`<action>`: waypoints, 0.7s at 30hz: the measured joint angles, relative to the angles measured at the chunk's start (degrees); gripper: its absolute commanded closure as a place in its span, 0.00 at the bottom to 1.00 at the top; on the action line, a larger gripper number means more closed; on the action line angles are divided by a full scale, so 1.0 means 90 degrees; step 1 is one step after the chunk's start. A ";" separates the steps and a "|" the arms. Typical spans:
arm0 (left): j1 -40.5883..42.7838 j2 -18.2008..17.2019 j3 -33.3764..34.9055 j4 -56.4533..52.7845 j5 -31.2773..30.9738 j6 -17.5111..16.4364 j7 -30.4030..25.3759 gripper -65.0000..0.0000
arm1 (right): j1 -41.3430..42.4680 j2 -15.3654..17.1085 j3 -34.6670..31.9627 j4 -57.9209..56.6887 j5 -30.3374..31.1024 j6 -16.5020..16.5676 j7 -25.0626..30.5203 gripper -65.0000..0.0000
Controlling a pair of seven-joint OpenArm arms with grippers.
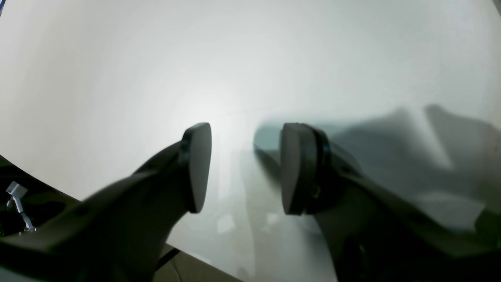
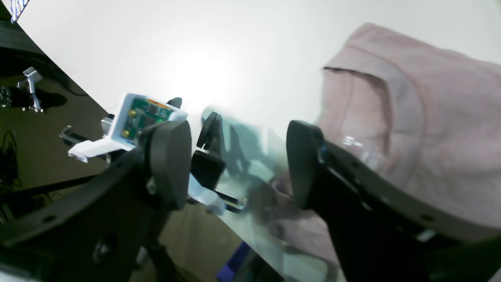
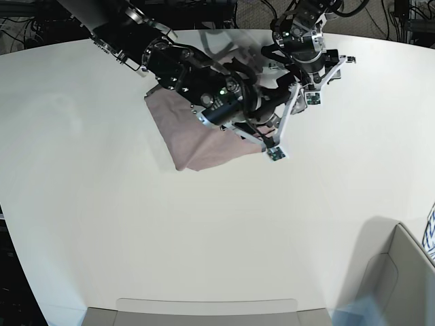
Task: Fold the T-shirt properly
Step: 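Press the folded bundle flat with the right gripper beside the left gripper, then grasp the folded shirt with the left gripper and lift it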
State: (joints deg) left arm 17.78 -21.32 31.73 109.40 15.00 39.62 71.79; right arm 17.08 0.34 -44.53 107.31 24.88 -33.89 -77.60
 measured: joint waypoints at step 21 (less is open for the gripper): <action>-0.0204 0.1202 0.1013 0.0653 0.0012 -0.0529 -0.1358 1.00 | -0.0330 0.2429 0.2652 -0.0185 -0.0049 0.2278 -0.0117 1.00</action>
State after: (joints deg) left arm 15.94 -10.50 40.84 115.28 15.11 34.85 59.57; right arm 14.11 22.20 -20.67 105.65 24.45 -13.39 -78.65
